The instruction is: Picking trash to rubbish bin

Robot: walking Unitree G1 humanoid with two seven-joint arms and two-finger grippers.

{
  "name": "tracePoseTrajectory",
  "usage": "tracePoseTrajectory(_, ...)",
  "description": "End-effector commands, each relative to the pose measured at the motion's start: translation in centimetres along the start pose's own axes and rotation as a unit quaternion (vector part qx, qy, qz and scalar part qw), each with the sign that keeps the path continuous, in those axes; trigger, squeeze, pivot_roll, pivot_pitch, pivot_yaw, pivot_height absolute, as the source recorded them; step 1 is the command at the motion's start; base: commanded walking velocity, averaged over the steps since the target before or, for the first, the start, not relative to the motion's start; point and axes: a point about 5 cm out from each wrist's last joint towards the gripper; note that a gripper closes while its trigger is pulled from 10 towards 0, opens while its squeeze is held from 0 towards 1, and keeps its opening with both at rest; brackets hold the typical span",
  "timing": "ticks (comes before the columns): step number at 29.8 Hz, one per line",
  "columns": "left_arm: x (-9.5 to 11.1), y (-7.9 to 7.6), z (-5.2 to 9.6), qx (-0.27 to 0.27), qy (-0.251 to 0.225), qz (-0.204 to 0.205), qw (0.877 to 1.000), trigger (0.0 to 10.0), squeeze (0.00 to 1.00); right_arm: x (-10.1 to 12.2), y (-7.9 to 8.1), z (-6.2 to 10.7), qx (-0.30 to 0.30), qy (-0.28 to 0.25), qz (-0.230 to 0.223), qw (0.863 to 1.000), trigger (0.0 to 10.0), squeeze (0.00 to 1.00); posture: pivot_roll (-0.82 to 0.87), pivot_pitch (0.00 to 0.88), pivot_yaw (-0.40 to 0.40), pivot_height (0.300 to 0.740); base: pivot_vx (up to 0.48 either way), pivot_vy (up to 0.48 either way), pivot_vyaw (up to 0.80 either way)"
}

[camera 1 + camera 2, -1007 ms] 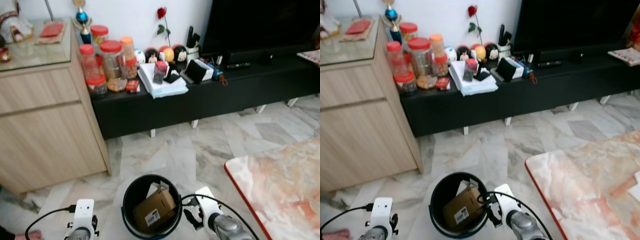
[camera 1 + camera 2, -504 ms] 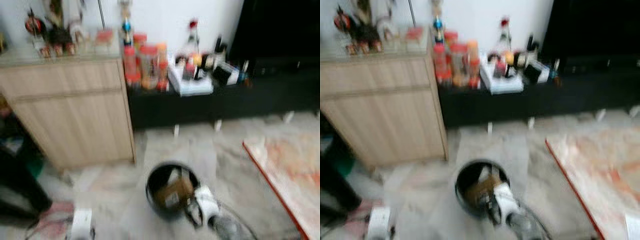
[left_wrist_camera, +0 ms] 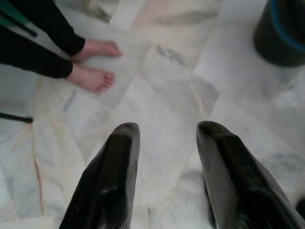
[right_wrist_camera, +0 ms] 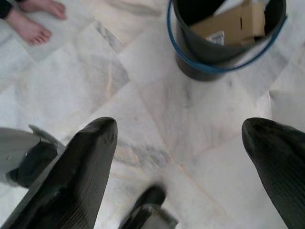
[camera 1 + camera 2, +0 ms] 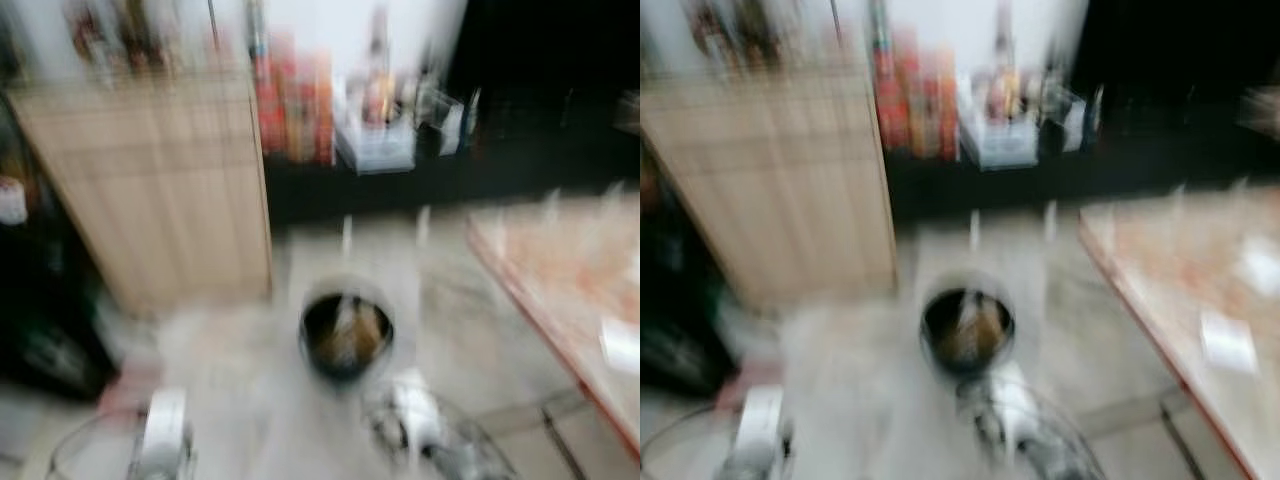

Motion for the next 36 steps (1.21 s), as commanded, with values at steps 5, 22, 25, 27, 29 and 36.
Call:
tracePoseTrajectory(5, 3.7, 0.9, -0.5, 0.026, -0.094, -0.02, 0.995, 10.0, 0.0, 4.5, 0.1, -0.3, 0.017, -0.081, 0.041, 0.996, 10.0, 0.0, -0.03, 0.012, -0.024, 0.74, 0.0, 0.0, 0.0)
tracePoseTrajectory(22, 14.7, 3.5, 1.0, 0.106, -0.352, 0.013, 0.93, 10.0, 0.0, 16.5, 4.7, 1.0, 0.112, -0.327, 0.061, 0.937, 10.0, 0.0, -0.03, 0.024, -0.02, 0.74, 0.0, 0.0, 0.0)
tracePoseTrajectory(25, 17.0, 4.0, 1.8, 0.118, -0.393, 0.018, 0.912, 10.0, 0.0, 18.8, 5.2, 1.8, 0.118, -0.371, 0.056, 0.919, 10.0, 0.0, -0.03, 0.017, -0.02, 0.74, 0.0, 0.0, 0.0)
tracePoseTrajectory(27, 18.9, 4.1, 2.5, 0.12, -0.427, 0.015, 0.896, 10.0, 0.0, 20.3, 5.7, 2.5, 0.121, -0.401, 0.07, 0.905, 10.0, 0.0, -0.03, 0.013, -0.018, 0.74, 0.0, 0.0, 0.0)
tracePoseTrajectory(29, 20.5, 4.3, 3.1, 0.124, -0.451, 0.015, 0.883, 10.0, 0.0, 21.7, 6.2, 3.2, 0.123, -0.427, 0.072, 0.893, 10.0, 0.0, -0.04, 0.008, -0.016, 0.74, 0.0, 0.0, 0.0)
tracePoseTrajectory(36, 24.2, 4.9, 4.3, 0.138, -0.489, 0.033, 0.861, 10.0, 0.0, 25.0, 6.6, 4.8, 0.112, -0.486, 0.037, 0.866, 10.0, 0.0, -0.02, 0.0, -0.007, 0.74, 0.0, 0.0, 0.0)
Point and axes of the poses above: a point about 5 cm out from each wrist's last joint towards the gripper, its own z axis pointing back from the gripper into the wrist, its own x axis along the axis of the wrist's last joint, y = z × x, and after that the axes turned 12 degrees about -z, right-handed
